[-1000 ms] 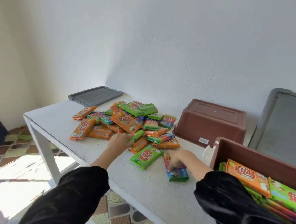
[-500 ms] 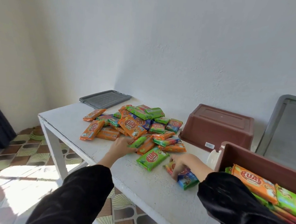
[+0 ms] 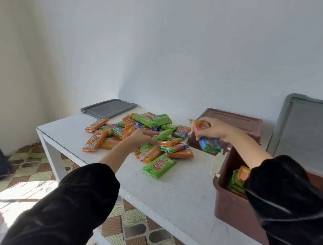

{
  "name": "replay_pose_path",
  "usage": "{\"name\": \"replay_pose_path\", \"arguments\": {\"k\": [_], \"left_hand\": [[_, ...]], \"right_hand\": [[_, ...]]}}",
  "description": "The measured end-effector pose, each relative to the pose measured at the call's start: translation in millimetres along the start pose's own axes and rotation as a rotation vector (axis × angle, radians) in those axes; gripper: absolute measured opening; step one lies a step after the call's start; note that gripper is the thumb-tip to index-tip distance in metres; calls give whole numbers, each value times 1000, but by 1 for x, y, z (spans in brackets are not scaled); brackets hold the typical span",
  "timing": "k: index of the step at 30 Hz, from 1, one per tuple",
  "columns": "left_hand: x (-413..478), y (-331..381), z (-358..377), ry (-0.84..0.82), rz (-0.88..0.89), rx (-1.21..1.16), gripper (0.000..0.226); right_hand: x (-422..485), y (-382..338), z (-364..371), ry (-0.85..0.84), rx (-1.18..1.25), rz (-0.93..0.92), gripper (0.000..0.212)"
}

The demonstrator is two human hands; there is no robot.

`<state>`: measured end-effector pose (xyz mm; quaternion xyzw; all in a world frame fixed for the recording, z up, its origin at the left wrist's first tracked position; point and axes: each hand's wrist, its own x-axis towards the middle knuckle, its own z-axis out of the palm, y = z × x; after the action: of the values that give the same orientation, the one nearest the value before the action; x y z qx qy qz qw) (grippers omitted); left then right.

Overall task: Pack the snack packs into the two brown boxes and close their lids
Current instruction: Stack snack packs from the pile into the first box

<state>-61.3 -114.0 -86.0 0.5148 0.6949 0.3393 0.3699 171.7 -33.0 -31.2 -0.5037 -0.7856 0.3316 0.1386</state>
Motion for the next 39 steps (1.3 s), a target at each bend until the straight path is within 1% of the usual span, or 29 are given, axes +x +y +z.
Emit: {"name": "replay_pose_path", "arguments": {"k": [3, 8, 12, 17, 20, 22, 24, 26, 28, 30, 32, 33, 35, 37, 39], "left_hand": [[-3, 39, 23, -83, 150, 9, 47], [-1, 95, 83, -243, 434, 85, 44], [2, 124, 140, -394, 639, 331, 52], [-6, 139, 210, -451, 810, 569, 52], [3, 133, 236, -470, 831, 715, 52], [10, 128, 244, -460, 828, 799, 56], [16, 126, 247, -435, 829, 862, 58], [18, 127, 249, -387, 889, 890, 59], [13, 128, 257, -350, 971, 896, 68], [9, 127, 269, -367, 997, 915, 79], [11, 127, 276, -375, 1003, 944, 82], [14, 127, 277, -364, 1017, 965, 79], [17, 126, 277, -336, 1034, 987, 74], [20, 124, 276, -324, 1029, 969, 70], [20, 122, 275, -316, 1030, 944, 69]], "right_hand": [[-28, 11, -42, 30, 24, -6, 63], [-79, 65, -87, 33, -237, 100, 67], [-117, 116, -108, 24, -362, 222, 71], [-149, 165, -106, 13, -487, 301, 76], [-153, 180, -91, 47, -604, 271, 76], [-150, 186, -79, 75, -673, 248, 77], [-147, 194, -71, 111, -632, 224, 80], [-146, 201, -67, 129, -591, 173, 84], [-147, 207, -67, 136, -568, 133, 87], [-148, 210, -68, 155, -476, 116, 88], [-149, 215, -70, 190, -328, 119, 79], [-149, 217, -70, 206, -302, 118, 73], [-148, 220, -68, 221, -383, 115, 65], [-146, 220, -62, 245, -448, 109, 62], [-146, 221, -56, 284, -458, 114, 62]]}}
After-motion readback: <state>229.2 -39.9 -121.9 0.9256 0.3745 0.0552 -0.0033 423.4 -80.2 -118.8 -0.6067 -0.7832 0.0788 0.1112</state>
